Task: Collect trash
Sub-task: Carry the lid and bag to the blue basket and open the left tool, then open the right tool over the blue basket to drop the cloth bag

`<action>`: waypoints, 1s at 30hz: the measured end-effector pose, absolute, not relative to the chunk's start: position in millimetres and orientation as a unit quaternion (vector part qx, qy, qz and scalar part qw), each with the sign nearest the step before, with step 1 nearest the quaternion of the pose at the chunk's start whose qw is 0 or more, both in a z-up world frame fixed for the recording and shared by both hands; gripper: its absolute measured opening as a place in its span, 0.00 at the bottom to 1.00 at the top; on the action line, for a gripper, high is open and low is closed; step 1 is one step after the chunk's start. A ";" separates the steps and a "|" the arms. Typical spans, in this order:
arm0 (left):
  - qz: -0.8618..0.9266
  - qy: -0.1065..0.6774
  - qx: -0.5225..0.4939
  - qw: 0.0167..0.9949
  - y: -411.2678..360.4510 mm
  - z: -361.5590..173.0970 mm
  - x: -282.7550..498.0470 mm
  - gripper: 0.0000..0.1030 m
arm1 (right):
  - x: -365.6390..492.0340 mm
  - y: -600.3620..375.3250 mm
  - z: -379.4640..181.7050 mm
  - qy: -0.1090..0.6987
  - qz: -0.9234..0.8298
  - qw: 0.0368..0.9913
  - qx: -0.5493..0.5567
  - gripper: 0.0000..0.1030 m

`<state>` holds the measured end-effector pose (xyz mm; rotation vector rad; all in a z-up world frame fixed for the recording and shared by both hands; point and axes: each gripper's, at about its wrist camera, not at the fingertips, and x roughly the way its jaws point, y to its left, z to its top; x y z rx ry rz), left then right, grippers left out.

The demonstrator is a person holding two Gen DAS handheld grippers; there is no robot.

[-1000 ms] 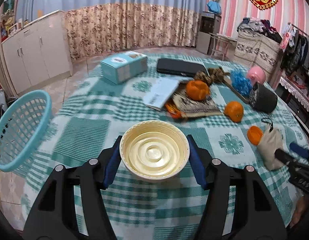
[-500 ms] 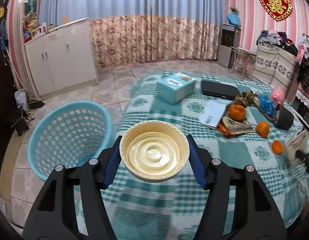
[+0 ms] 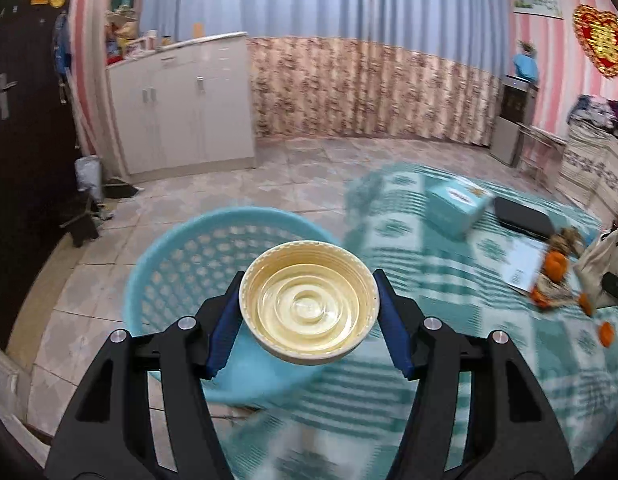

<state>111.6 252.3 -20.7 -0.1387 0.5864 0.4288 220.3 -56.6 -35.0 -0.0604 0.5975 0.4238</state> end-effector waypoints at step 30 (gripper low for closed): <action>0.306 0.244 -0.076 0.917 374.2 -20.4 127.5 0.94 | 242.3 179.2 -59.3 0.267 0.406 0.871 -0.072 0.10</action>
